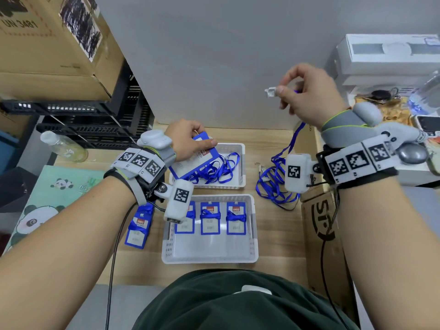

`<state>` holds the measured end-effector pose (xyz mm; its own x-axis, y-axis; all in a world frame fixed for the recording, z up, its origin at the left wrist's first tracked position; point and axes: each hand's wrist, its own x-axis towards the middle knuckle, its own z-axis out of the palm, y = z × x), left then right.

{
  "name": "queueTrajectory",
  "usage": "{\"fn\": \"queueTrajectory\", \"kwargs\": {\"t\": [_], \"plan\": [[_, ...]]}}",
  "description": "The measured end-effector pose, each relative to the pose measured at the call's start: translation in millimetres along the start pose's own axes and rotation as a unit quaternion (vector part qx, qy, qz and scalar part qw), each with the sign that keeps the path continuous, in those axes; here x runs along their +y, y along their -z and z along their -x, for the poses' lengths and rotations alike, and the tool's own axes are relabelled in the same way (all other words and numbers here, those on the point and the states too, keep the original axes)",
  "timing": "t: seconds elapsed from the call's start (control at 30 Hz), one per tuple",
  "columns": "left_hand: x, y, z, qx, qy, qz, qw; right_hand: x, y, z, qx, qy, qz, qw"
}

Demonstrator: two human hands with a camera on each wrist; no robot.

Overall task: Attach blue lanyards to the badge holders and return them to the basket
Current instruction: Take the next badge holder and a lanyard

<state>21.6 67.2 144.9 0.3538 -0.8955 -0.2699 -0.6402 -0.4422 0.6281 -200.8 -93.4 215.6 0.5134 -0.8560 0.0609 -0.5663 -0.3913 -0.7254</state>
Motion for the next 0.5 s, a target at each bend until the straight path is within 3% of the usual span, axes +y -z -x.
{"fn": "queueTrajectory", "kwargs": {"t": [0.1, 0.2, 0.33, 0.5], "plan": [[-4, -6, -1, -0.015, 0.008, -0.002, 1.0, 44, -32, 2, -0.046, -0.081, 0.017, 0.995], [-9, -12, -1, -0.023, 0.014, -0.016, 1.0, 84, -67, 9, -0.137, -0.15, 0.058, 0.977], [-22, -23, -3, -0.043, 0.032, -0.019, 0.998, 121, -107, 27, -0.261, -0.224, 0.124, 0.931], [-39, -38, -8, -0.053, 0.035, -0.039, 0.997, 141, -141, 37, -0.374, -0.244, 0.197, 0.873]]}}
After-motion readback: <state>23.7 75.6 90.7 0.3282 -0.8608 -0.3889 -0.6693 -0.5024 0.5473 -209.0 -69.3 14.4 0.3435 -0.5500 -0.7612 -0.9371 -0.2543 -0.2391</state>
